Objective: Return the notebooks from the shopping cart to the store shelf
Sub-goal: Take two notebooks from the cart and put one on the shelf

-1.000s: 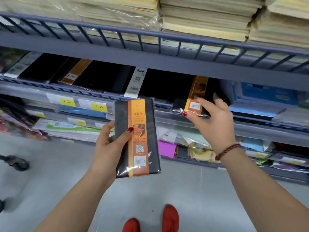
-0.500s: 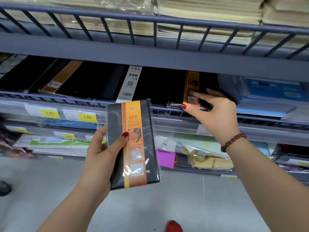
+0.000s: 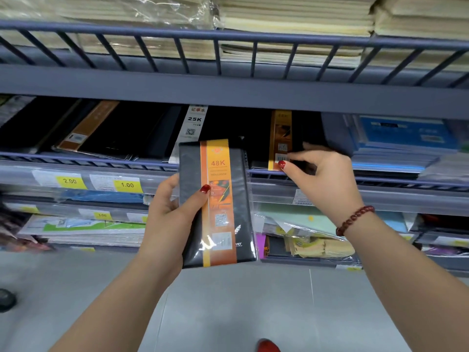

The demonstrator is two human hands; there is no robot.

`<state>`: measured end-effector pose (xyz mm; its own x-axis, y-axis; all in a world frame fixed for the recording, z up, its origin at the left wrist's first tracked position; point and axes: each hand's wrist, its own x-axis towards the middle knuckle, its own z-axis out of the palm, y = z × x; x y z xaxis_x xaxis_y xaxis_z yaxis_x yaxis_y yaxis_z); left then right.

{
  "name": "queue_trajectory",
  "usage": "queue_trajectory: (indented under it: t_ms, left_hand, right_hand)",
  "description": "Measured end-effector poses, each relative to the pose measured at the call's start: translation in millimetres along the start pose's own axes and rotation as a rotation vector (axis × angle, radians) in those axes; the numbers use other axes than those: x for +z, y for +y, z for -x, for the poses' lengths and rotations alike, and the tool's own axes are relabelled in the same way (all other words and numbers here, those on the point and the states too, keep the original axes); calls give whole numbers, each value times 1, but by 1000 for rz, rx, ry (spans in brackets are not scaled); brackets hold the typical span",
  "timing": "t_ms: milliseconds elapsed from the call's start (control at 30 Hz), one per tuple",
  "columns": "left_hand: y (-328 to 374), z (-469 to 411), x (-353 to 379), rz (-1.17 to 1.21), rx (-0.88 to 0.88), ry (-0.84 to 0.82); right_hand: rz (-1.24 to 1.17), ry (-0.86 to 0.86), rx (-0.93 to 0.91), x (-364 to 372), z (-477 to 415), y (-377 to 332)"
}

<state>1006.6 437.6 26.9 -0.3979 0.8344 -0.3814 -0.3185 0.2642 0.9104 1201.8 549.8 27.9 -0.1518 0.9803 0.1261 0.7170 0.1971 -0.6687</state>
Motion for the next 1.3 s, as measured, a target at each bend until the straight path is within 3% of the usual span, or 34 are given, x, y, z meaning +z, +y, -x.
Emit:
queue_trajectory:
  t_ms: [133, 267, 367, 533, 667, 900, 1133, 1300]
  left_hand:
    - [5, -7, 16, 20, -4, -17]
    - [9, -16, 33, 50, -33, -32]
    - [11, -22, 45, 5, -17, -71]
    - [13, -24, 56, -94, 50, -197]
    - [10, -18, 53, -247, 133, -241]
    - [14, -30, 72, -346, 331, -161]
    - [12, -58, 75, -767, 510, -60]
    - [9, -64, 69, -829, 553, -61]
  right_hand:
    - [-233, 60, -101, 1, 29, -6]
    - [-747, -160, 170, -1, 65, -18]
    - [-812, -209, 238, 0, 71, -16]
    - [-902, -34, 323, -6, 54, -5]
    - [-745, 62, 310, -16, 32, -4]
    - [-282, -190, 77, -25, 6, -4]
    - [-89, -64, 5, -18, -3, 8]
    - [3, -36, -47, -10, -3, 19]
